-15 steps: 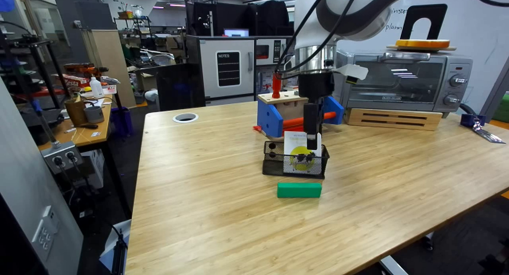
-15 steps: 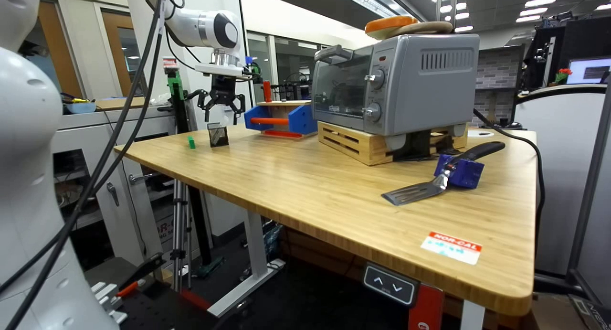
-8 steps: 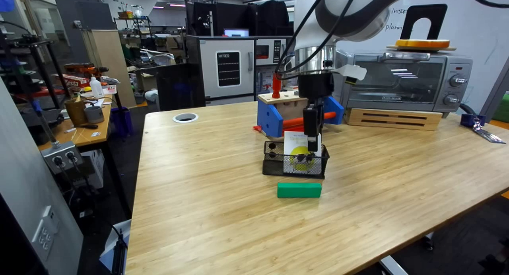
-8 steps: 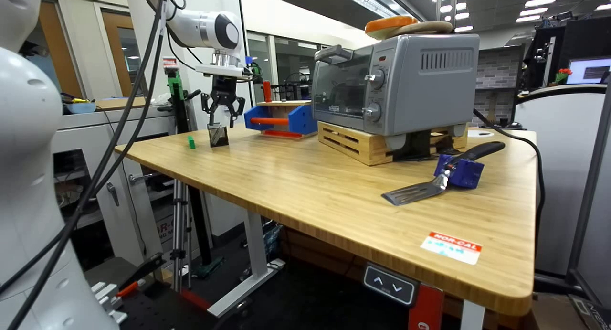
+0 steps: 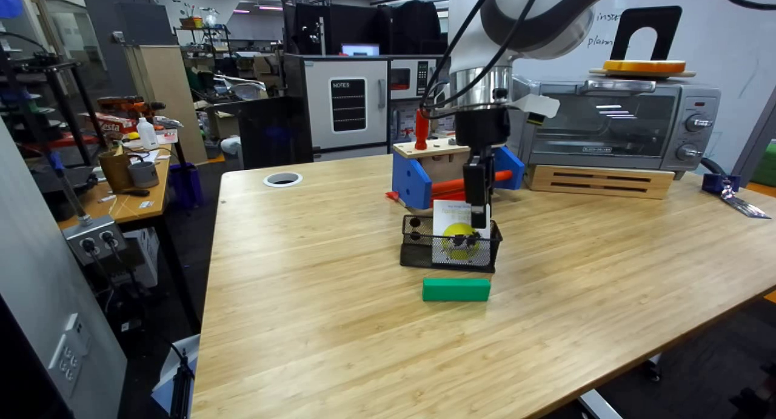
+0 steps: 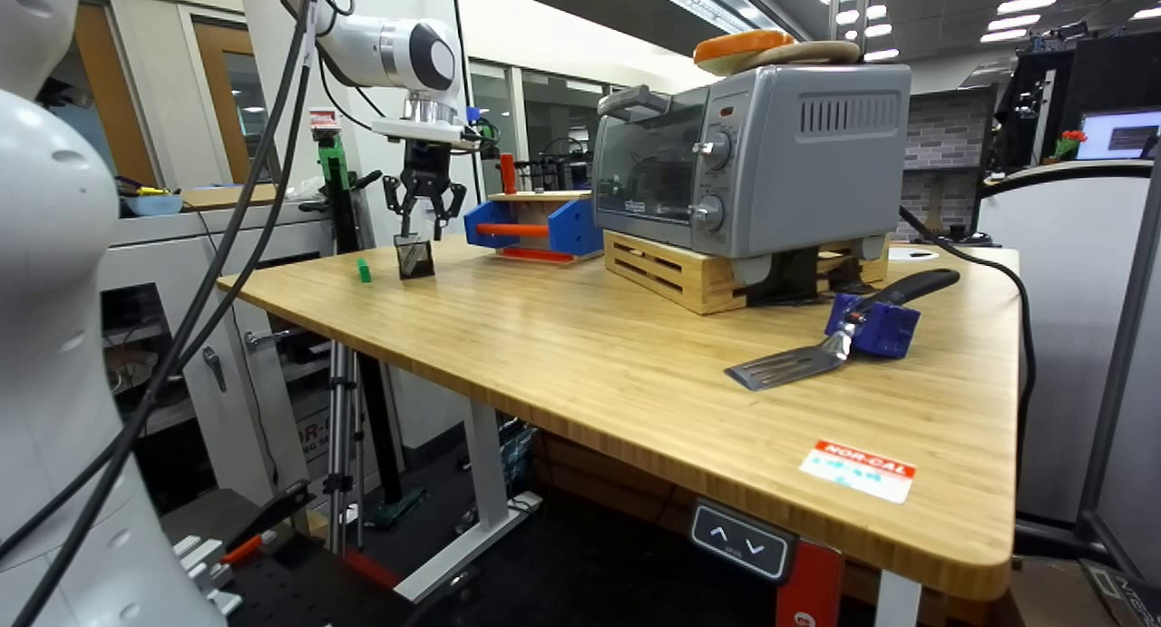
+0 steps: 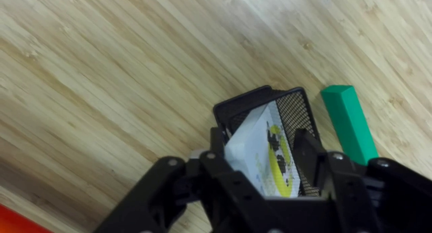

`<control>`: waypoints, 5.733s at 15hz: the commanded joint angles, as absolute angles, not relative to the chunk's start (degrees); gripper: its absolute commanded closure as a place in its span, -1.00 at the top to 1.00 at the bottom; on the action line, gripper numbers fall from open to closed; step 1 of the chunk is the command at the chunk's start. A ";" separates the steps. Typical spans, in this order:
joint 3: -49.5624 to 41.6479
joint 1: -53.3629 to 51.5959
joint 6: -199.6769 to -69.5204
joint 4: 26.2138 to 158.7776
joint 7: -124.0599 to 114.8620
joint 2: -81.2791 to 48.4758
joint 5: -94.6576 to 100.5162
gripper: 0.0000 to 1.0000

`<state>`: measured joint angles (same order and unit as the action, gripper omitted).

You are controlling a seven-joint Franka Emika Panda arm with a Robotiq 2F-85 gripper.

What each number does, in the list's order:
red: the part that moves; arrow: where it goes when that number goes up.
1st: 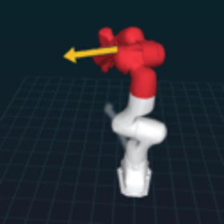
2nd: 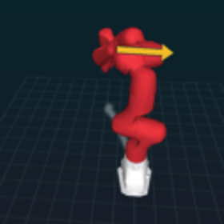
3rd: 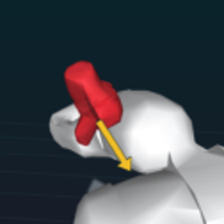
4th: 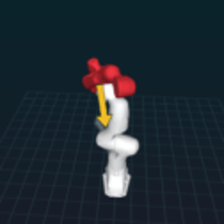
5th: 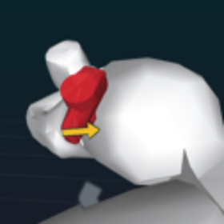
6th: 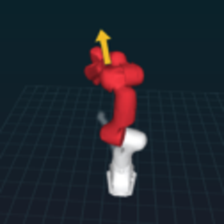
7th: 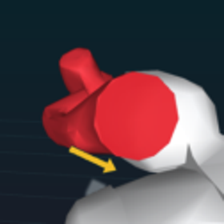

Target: Remove the small book from the object and put it on the table

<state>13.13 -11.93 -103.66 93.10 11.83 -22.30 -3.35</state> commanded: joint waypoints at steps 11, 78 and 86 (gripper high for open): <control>12.69 -12.27 -99.64 89.61 11.30 -23.61 -3.35 -0.90; 11.74 -12.59 -105.82 118.18 -52.79 3.20 -10.82 -0.93; 11.02 -12.03 -107.45 117.28 -51.60 0.27 -9.79 -0.93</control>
<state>10.85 -12.78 -105.86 117.18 -52.75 1.37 -9.32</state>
